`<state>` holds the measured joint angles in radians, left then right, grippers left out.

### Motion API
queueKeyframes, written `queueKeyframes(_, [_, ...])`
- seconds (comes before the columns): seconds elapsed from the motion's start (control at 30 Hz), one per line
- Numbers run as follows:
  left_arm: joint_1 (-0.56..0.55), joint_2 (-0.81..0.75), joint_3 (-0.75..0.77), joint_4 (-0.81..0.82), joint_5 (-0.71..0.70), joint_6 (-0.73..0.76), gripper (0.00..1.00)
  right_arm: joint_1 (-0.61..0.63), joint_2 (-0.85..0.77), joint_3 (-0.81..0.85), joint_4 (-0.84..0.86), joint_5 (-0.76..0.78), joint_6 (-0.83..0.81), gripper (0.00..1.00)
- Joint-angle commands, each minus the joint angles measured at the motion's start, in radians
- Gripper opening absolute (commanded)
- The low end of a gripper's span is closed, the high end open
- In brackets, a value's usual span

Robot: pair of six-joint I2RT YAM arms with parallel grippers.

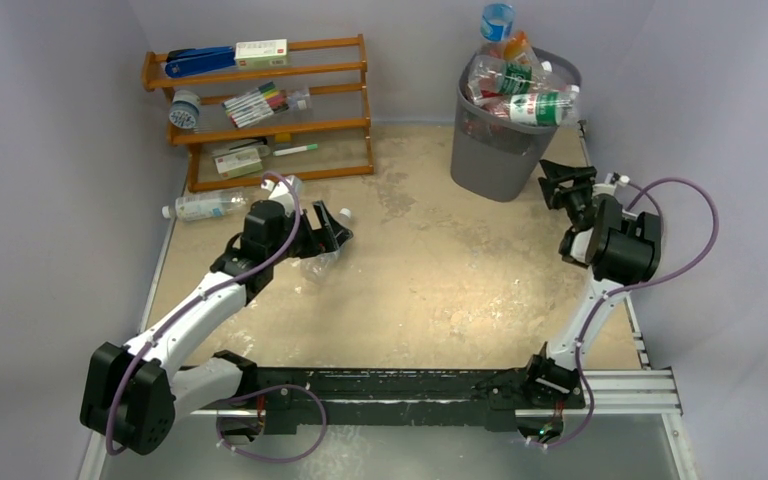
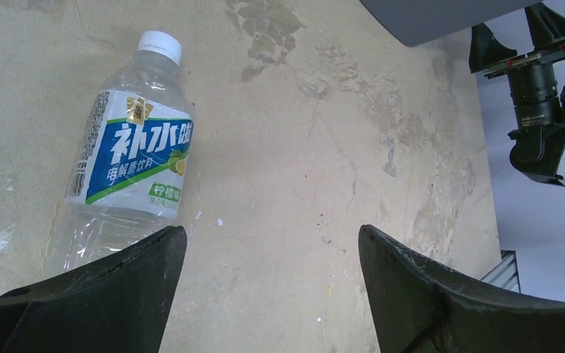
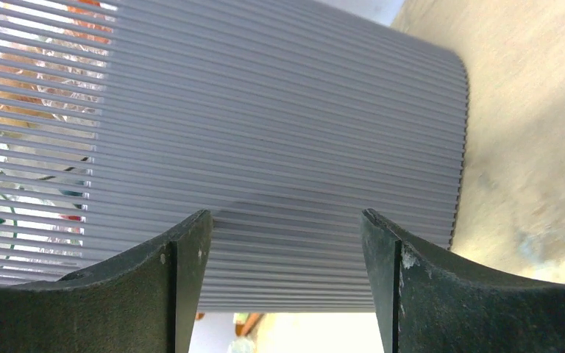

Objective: Put the plastic bottles in the bin
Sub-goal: Adjust the trash bin at the center of the board.

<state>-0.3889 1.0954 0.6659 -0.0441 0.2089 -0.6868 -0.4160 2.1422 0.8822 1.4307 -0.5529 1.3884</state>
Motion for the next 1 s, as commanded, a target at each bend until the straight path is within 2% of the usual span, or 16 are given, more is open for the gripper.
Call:
queueKeyframes(0.0, [-0.005, -0.041, 0.016, 0.019, -0.005, 0.011, 0.87, 0.066, -0.099, -0.002, -0.019, -0.043, -0.110, 0.76])
queueKeyframes(0.47, [-0.020, -0.054, 0.009, 0.029, -0.015, -0.006, 0.88, 0.216, -0.262, 0.055, -0.368, -0.062, -0.416, 0.76])
queueKeyframes(0.63, [-0.029, -0.055, 0.008, 0.027, -0.023, -0.006, 0.88, 0.164, -0.306, 0.035, -0.416, -0.101, -0.408, 0.77])
queueKeyframes(0.97, [-0.034, -0.048, 0.006, 0.026, -0.032, -0.001, 0.88, 0.067, -0.224, 0.162, -0.386, -0.128, -0.299, 0.77])
